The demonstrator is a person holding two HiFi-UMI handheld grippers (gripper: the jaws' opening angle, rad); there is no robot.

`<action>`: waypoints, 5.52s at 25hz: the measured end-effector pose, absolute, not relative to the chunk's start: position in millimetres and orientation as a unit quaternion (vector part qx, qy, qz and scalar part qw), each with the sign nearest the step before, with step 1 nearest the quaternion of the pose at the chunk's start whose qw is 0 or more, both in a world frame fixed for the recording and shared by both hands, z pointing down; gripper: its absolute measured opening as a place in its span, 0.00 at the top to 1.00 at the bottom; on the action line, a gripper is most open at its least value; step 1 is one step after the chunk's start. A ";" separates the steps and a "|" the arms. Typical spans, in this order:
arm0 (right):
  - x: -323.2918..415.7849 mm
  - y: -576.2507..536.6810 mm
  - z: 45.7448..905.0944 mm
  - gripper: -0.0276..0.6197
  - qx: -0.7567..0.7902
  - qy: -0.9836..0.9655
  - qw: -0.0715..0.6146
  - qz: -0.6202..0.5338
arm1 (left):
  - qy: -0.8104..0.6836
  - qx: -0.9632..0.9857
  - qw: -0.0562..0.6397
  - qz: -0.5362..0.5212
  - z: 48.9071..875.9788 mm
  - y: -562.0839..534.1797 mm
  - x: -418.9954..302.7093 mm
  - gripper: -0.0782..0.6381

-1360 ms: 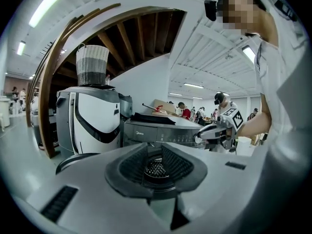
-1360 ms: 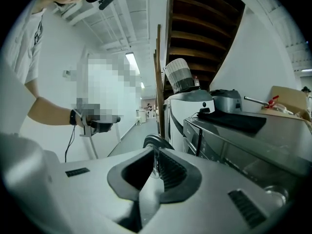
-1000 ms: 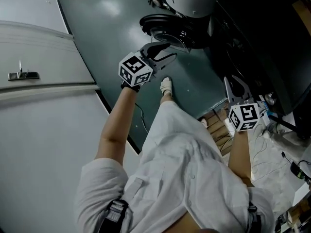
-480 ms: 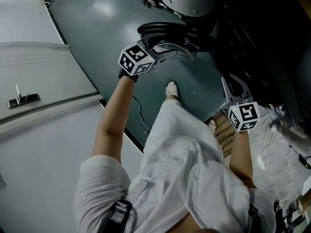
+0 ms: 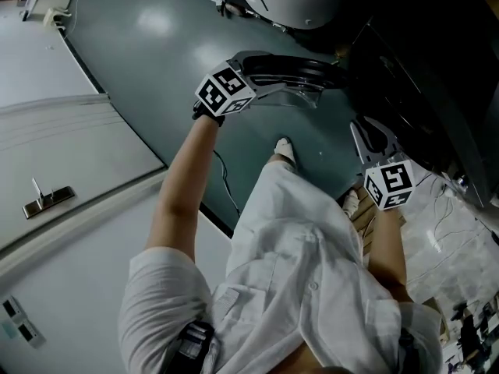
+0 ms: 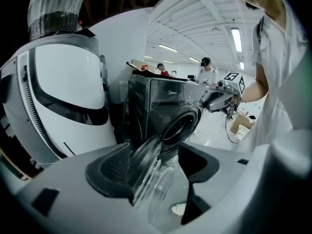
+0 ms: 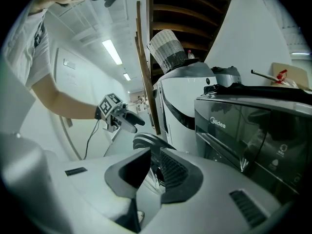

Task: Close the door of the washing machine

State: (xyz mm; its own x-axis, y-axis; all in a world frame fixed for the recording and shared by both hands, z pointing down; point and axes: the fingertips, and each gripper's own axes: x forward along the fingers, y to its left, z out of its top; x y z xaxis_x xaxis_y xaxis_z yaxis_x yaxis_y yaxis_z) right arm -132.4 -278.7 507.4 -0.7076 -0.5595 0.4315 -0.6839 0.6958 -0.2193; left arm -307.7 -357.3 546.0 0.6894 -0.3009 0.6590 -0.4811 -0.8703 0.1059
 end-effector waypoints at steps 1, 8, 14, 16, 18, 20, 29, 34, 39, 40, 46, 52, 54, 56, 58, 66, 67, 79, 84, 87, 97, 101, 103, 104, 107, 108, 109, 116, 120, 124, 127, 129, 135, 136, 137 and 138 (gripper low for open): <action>-135.6 -284.4 509.1 0.84 0.346 -0.904 0.168 0.188 | -0.209 0.907 0.137 0.339 552.0 -363.2 -310.9 0.47; -155.0 -309.2 516.8 0.84 0.362 -0.892 0.168 0.211 | -0.162 0.895 0.145 0.388 591.9 -390.2 -328.4 0.46; -166.8 -315.8 524.8 0.83 0.365 -0.887 0.167 0.228 | -0.114 0.889 0.135 0.423 621.2 -393.1 -328.9 0.46; -167.8 -317.8 526.8 0.83 0.366 -0.886 0.169 0.230 | -0.097 0.886 0.129 0.436 628.5 -391.7 -327.7 0.46; -167.4 -319.1 527.6 0.83 0.369 -0.884 0.169 0.231 | -0.085 0.881 0.120 0.450 634.5 -390.6 -327.9 0.46; -165.7 -320.0 528.0 0.84 0.371 -0.883 0.170 0.232 | -0.080 0.875 0.111 0.464 639.4 -390.1 -329.4 0.46; -159.2 -316.6 524.1 0.83 0.371 -0.884 0.162 0.236 | -0.104 0.850 0.078 0.511 650.9 -387.3 -333.4 0.56; -148.7 -305.5 526.8 0.84 0.367 -0.884 0.162 0.239 | -0.119 0.848 0.089 0.508 652.6 -377.2 -331.6 0.56; -138.6 -294.6 526.0 0.84 0.362 -0.887 0.161 0.236 | -0.139 0.845 0.106 0.506 653.0 -360.3 -328.5 0.57; -136.9 -292.7 524.2 0.84 0.361 -0.888 0.160 0.234 | -0.144 0.844 0.109 0.505 652.6 -356.5 -327.8 0.57; -125.7 -272.9 515.5 0.84 0.349 -0.897 0.153 0.225 | -0.186 0.837 0.120 0.500 649.2 -331.7 -324.0 0.59; -107.9 -242.8 508.5 0.84 0.333 -0.906 0.147 0.215 | -0.229 0.840 0.156 0.466 645.0 -300.0 -311.9 0.59; -97.4 -234.7 509.0 0.84 0.330 -0.908 0.145 0.215 | -0.246 0.844 0.167 0.447 642.3 -291.1 -302.8 0.59; -86.0 -226.5 509.7 0.84 0.328 -0.909 0.143 0.214 | -0.260 0.843 0.178 0.436 641.2 -280.3 -295.1 0.59; -75.2 -219.0 509.4 0.84 0.327 -0.910 0.142 0.212 | -0.270 0.840 0.185 0.433 641.4 -269.2 -287.6 0.59; -35.4 -193.9 503.6 0.84 0.326 -0.913 0.133 0.207 | -0.297 0.824 0.203 0.437 643.8 -229.3 -253.0 0.59; -30.5 -190.3 504.0 0.84 0.324 -0.913 0.132 0.208 | -0.301 0.823 0.206 0.435 644.1 -224.4 -247.0 0.59; 17.2 -152.3 495.9 0.84 0.317 -0.918 0.129 0.199 | -0.327 0.826 0.230 0.397 643.5 -172.6 -163.6 0.47; 46.4 -144.0 486.1 0.84 0.335 -0.914 0.129 0.189 | -0.343 0.829 0.233 0.375 640.7 -161.6 -128.0 0.47; 65.7 -144.1 479.4 0.84 0.350 -0.911 0.125 0.181 | -0.348 0.833 0.244 0.353 639.2 -156.7 -105.7 0.46; 119.4 -134.5 459.5 0.84 0.397 -0.895 0.123 0.161 | -0.307 0.868 0.235 0.313 628.1 -147.7 -33.0 0.45; 136.3 -126.2 456.9 0.84 0.408 -0.890 0.126 0.158 | -0.294 0.877 0.228 0.304 625.9 -145.1 -11.6 0.44; 144.6 -123.4 455.7 0.84 0.415 -0.887 0.127 0.156 | -0.287 0.882 0.224 0.299 625.3 -146.2 -0.2 0.44; 148.4 -122.4 455.1 0.84 0.419 -0.886 0.129 0.154 | -0.284 0.884 0.222 0.297 625.0 -147.4 5.3 0.44; 156.3 -119.5 452.9 0.84 0.427 -0.882 0.129 0.150 | -0.275 0.891 0.213 0.293 624.2 -151.1 18.4 0.42; 158.5 -118.1 452.3 0.84 0.430 -0.881 0.129 0.149 | -0.273 0.892 0.210 0.292 624.1 -152.4 22.1 0.42; 160.9 -116.5 452.1 0.84 0.432 -0.880 0.129 0.148 | -0.271 0.894 0.207 0.291 624.4 -153.5 25.8 0.41; 181.0 -108.1 455.5 0.84 0.450 -0.870 0.139 0.147 | -0.289 0.894 0.183 0.291 628.7 -168.3 48.4 0.40; 191.4 -107.0 456.3 0.84 0.458 -0.866 0.142 0.145 | -0.315 0.891 0.183 0.273 629.3 -179.0 64.4 0.40; 200.2 -107.3 456.1 0.84 0.463 -0.862 0.147 0.145 | -0.332 0.889 0.169 0.266 630.6 -190.5 79.3 0.40; 206.1 -109.9 457.6 0.84 0.465 -0.861 0.149 0.144 | -0.332 0.890 0.159 0.269 633.7 -200.0 90.6 0.40; 210.8 -112.8 457.9 0.84 0.468 -0.859 0.151 0.142 | -0.334 0.890 0.157 0.269 634.4 -208.3 98.1 0.40; 224.9 -117.1 462.3 0.84 0.472 -0.855 0.160 0.143 | -0.364 0.876 0.158 0.274 637.3 -232.5 110.7 0.44; 228.2 -118.0 462.2 0.84 0.473 -0.854 0.160 0.144 | -0.376 0.870 0.160 0.276 637.1 -234.2 110.3 0.47; 231.2 -118.9 462.0 0.84 0.475 -0.853 0.160 0.145 | -0.387 0.865 0.160 0.276 637.0 -235.1 110.1 0.48; 233.8 -119.6 462.1 0.84 0.475 -0.853 0.160 0.145 | -0.398 0.860 0.161 0.275 636.8 -235.7 110.2 0.48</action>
State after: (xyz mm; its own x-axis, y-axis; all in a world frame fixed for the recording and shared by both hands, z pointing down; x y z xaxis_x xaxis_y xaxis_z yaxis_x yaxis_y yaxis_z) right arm 233.8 -119.6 462.1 -0.4967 -0.7641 0.4117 -0.8573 0.5059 -0.0954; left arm 110.2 -235.7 636.8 0.5318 -0.5961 0.6015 -0.7732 -0.6315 0.0578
